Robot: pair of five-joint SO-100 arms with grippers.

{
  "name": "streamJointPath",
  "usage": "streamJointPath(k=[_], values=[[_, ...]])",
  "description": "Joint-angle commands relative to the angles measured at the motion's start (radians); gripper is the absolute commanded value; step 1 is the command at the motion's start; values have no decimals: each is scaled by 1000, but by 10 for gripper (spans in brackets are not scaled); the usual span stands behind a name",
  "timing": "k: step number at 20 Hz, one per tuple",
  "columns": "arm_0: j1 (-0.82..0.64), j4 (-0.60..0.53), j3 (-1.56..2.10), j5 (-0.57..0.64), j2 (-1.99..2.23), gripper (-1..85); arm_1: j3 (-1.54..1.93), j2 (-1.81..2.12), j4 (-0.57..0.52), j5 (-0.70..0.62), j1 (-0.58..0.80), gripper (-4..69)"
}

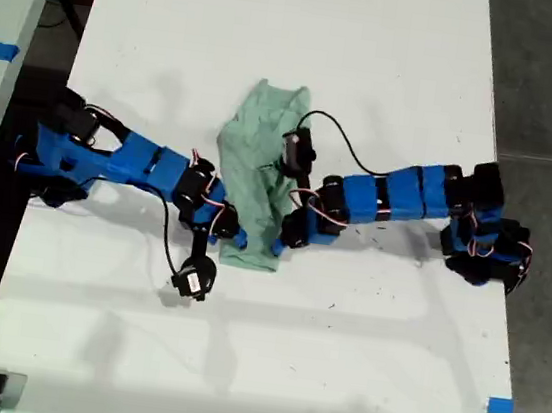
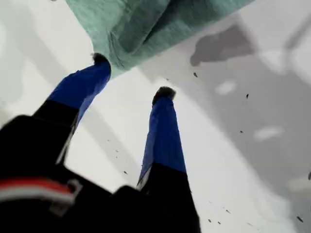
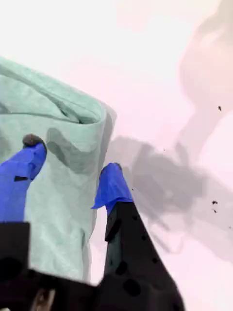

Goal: Fold t shirt

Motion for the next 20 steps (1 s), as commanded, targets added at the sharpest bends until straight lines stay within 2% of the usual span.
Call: streamJointPath(k=[1, 2, 3, 4, 7, 10, 11, 12, 15, 17, 20], values=[[14, -74, -71, -8, -74, 209, -75, -25, -58, -12, -6, 237], [18, -109, -75, 0, -110, 163, -78, -40, -80, -12, -9, 239], [23, -144, -75, -3, -133, 13, -83, -55, -100, -14, -12, 243], [32, -181, -78, -9, -144, -2, -92, -71, -112, -14, -14, 243], [35, -212, -89, -3, -138, -2, -153, -132, -143, -26, -17, 242], [34, -206, -89, 0, -137, -2, -155, -146, -190, -32, -17, 199], [34, -206, -89, 3, -138, -2, -155, -155, -206, -37, -18, 130], [34, -206, -89, 5, -138, -2, -158, -164, -209, -26, -21, -1], [58, -206, -92, 17, -117, -2, -179, -166, -176, 6, -67, 0], [123, -218, -112, 6, -64, -2, -255, -169, -172, 25, -146, 0], [219, -160, -287, -5, -17, -2, -273, -74, -170, 54, -225, 1]])
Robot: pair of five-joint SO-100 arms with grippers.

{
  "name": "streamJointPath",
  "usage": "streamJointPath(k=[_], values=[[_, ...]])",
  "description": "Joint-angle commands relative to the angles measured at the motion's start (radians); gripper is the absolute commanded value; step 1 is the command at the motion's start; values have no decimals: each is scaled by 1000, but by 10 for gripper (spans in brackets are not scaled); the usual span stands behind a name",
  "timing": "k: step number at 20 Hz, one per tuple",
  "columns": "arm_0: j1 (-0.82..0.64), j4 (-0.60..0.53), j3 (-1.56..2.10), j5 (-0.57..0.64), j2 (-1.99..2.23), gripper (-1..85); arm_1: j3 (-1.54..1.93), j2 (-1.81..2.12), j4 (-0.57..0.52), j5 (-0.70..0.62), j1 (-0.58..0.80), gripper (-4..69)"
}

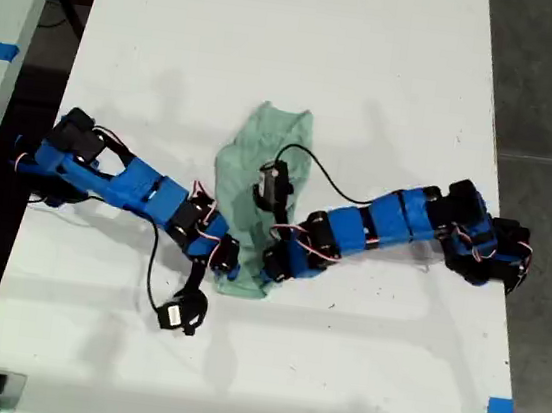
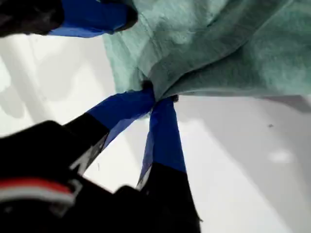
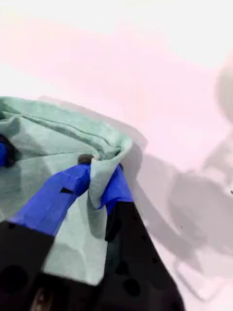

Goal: Fold t shirt

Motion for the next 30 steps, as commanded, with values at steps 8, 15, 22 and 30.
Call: streamJointPath(k=[8, 15, 22, 30], values=[[-202, 344, -149, 178, 396, -2, 64, 431, 126, -206, 221, 1], [-557, 442, -123, 446, 468, 101, 66, 543, 170, -383, 534, 192], [-844, 472, -101, 580, 808, 152, 51, 706, 373, -423, 811, 276], [-543, 465, 373, 337, 1552, -3, 612, 1460, 491, -95, 433, 4]])
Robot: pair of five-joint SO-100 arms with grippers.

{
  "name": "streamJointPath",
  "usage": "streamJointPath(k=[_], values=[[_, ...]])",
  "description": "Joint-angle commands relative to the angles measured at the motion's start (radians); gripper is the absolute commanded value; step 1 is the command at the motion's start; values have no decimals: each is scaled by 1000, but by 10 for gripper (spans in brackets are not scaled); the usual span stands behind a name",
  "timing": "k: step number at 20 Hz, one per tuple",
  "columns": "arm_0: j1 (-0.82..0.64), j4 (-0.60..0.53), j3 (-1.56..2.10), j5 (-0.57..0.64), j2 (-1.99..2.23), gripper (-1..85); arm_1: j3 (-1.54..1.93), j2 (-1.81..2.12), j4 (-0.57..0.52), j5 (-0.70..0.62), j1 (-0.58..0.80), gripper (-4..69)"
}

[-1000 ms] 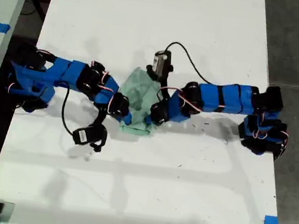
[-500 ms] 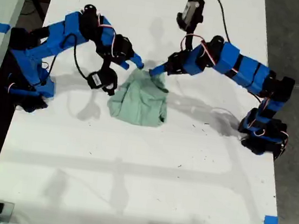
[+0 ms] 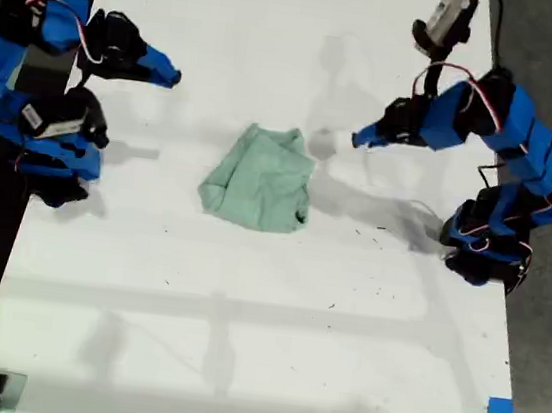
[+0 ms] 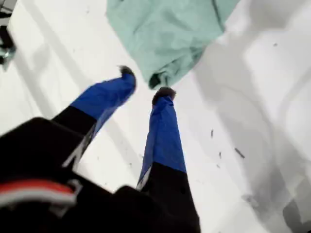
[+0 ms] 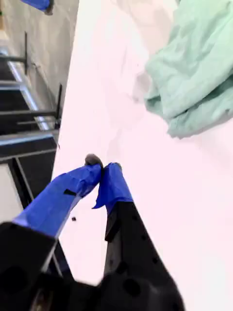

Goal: Fold t shirt

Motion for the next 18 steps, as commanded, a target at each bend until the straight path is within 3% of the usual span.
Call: streamJointPath(k=[1, 3, 5, 8, 12, 15, 18], values=[[123, -6, 89, -92, 278, -3, 238, 388, -14, 153, -215, 5], [212, -25, 235, -173, 311, -3, 459, 566, -28, 229, -345, 5], [354, -206, 552, -230, 380, -3, 736, 784, -87, 245, -382, 5], [364, -383, 931, -250, 574, -3, 1143, 1206, -178, 284, -430, 5], [480, -515, 1335, -337, 877, -3, 1456, 1276, -308, 281, -517, 5], [565, -546, 1575, -391, 1065, -3, 1589, 1278, -313, 264, -535, 5], [600, -584, 1769, -431, 1075, -3, 1698, 1270, -314, 222, -532, 90]])
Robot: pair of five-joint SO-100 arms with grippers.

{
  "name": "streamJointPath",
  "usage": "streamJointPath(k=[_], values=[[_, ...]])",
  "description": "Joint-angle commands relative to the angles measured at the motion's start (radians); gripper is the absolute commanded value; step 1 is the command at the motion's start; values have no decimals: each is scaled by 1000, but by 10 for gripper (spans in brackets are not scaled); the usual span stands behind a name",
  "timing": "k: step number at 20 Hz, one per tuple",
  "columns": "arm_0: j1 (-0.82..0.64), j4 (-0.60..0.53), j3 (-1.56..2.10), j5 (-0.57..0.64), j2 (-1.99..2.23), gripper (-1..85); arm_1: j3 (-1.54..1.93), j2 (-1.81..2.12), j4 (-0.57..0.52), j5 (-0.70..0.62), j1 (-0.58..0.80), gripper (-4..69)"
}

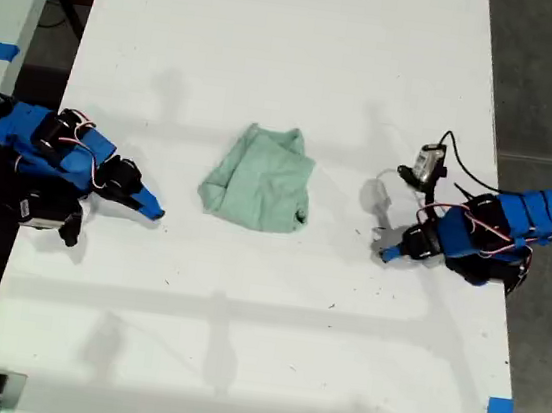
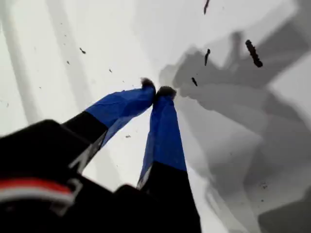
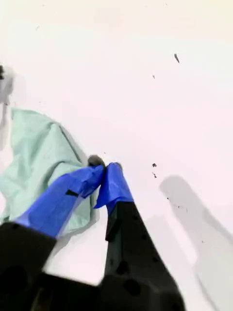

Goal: Fold t shirt

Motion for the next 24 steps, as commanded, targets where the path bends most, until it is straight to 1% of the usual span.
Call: streamJointPath(k=[1, 2, 3, 5, 6, 7, 8, 10, 11, 14, 17, 24], values=[[44, -29, 106, -14, 2, -3, 49, 15, -34, -187, 15, 86], [54, -29, 106, 15, 8, -3, 57, 15, -41, -256, 20, 74], [64, -29, 106, 44, 8, -3, 60, 15, -44, -387, 34, 61], [103, -29, 106, 60, 8, 2, 64, 15, -55, -532, 37, 52], [87, -23, 106, 127, -26, 8, 64, 15, -57, -588, 35, 22], [72, -26, 106, 245, -58, 33, 67, 15, -60, -618, 35, 13], [46, -21, 106, 273, -38, 63, 67, 15, -60, -623, 35, 13], [-55, -28, 106, 640, 11, 65, 67, 15, -60, -623, 35, 13], [-92, -34, 106, 785, 17, 65, 67, 15, -60, -623, 37, 13], [-184, -34, 106, 776, 18, 64, 67, 15, -60, -623, 37, 13], [-241, -32, 106, 776, 18, 64, 67, 15, -60, -623, 37, 13], [-267, -32, 106, 776, 18, 64, 69, 15, -60, -623, 37, 12]])
